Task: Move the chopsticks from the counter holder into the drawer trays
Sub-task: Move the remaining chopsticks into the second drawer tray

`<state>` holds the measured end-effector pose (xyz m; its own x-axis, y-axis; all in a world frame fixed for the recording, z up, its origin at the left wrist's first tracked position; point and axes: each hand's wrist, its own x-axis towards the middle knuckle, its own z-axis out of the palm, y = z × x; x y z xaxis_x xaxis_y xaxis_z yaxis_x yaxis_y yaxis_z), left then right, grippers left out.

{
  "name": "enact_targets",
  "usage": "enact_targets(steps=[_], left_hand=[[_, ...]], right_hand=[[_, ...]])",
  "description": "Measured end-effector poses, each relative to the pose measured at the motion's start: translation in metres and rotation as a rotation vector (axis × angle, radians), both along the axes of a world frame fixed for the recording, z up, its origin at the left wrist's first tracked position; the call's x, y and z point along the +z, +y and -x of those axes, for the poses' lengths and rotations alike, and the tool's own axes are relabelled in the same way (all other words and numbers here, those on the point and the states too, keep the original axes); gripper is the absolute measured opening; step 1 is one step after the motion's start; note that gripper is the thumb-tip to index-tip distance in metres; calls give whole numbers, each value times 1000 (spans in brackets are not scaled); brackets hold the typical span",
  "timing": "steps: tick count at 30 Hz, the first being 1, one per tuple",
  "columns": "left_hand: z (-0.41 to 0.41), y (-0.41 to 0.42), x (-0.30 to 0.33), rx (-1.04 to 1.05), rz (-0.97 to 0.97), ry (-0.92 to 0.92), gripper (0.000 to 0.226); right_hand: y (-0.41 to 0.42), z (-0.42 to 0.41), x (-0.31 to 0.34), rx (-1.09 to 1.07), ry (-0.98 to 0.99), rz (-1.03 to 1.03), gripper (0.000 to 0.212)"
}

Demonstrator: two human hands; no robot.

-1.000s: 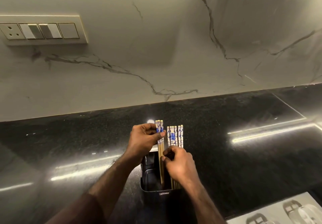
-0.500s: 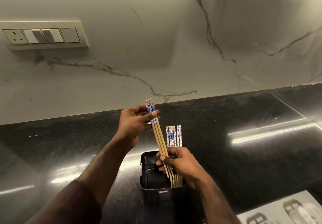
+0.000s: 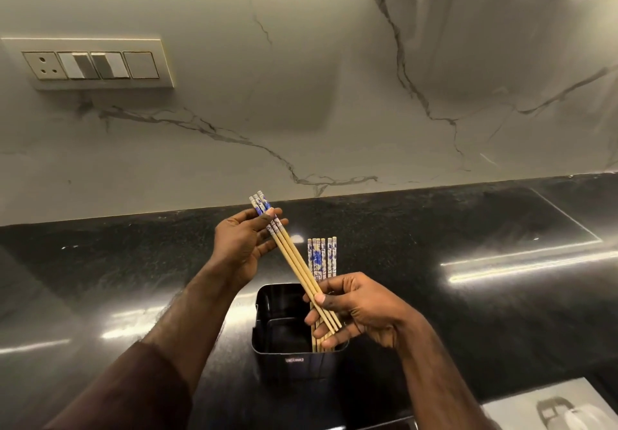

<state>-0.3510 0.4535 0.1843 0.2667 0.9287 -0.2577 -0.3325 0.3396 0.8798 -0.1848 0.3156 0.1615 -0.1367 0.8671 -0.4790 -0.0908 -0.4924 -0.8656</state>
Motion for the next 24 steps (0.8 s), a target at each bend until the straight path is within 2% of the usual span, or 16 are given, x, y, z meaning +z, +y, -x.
enact_targets(steps=[6,11,16,24], left_hand=[[6,-28,3,-84,20,-23,22],[18,-58,16,-226,58,-74,25],[33,-97,29,-382,57,-80,27],[60,-177,23,-514,85,-115,29]], right_hand=[[-16,8,7,52,-7,7,27],[-50,27,19,-1,51,-7,31],[-99,50,33,-106,39,-27,28],[-190,96,28,-229,-8,-19,24]])
